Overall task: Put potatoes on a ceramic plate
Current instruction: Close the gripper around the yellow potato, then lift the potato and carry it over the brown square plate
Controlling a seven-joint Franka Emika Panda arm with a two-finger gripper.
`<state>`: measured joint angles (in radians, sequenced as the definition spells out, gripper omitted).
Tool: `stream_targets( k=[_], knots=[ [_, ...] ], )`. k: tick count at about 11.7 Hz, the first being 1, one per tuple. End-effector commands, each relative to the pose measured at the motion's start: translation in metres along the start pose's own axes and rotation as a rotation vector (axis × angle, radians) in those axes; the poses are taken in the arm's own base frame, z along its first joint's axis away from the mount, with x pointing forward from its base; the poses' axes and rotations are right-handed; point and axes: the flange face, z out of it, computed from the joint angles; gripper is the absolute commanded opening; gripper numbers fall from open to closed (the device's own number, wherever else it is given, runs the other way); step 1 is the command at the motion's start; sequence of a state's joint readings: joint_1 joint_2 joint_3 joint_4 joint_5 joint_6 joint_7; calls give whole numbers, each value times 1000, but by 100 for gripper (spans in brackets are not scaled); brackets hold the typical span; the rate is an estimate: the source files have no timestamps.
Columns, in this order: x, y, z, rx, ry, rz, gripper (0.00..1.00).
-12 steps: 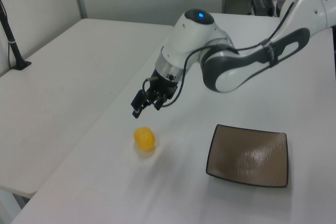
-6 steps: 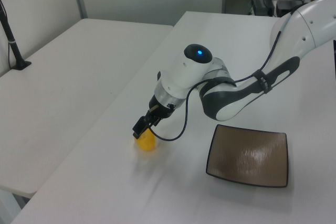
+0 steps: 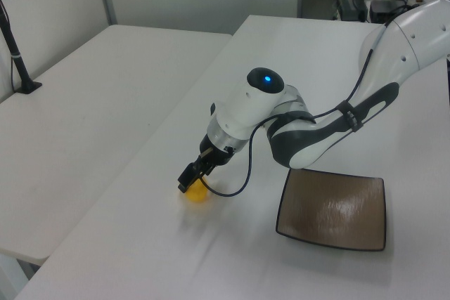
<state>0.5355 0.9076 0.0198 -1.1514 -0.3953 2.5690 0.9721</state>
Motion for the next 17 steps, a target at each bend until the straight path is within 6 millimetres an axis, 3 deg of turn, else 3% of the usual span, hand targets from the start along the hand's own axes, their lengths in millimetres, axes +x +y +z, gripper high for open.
stream_targets(
  k=[1,2,5,6,7,10,12,14,17],
  knots=[
    [-3,-4,9,11,36,-5,98],
    [-3,-4,9,11,36,-6,85],
    [-1,-4,8,10,37,-5,27],
    [-1,-5,6,10,37,-6,14],
    [3,-3,1,8,44,-5,10],
    [31,3,-43,14,76,12,9],
    [56,16,-88,-2,86,40,9],
    [84,42,-131,-45,72,77,9],
    [99,70,-210,-49,-41,64,9]
  ],
)
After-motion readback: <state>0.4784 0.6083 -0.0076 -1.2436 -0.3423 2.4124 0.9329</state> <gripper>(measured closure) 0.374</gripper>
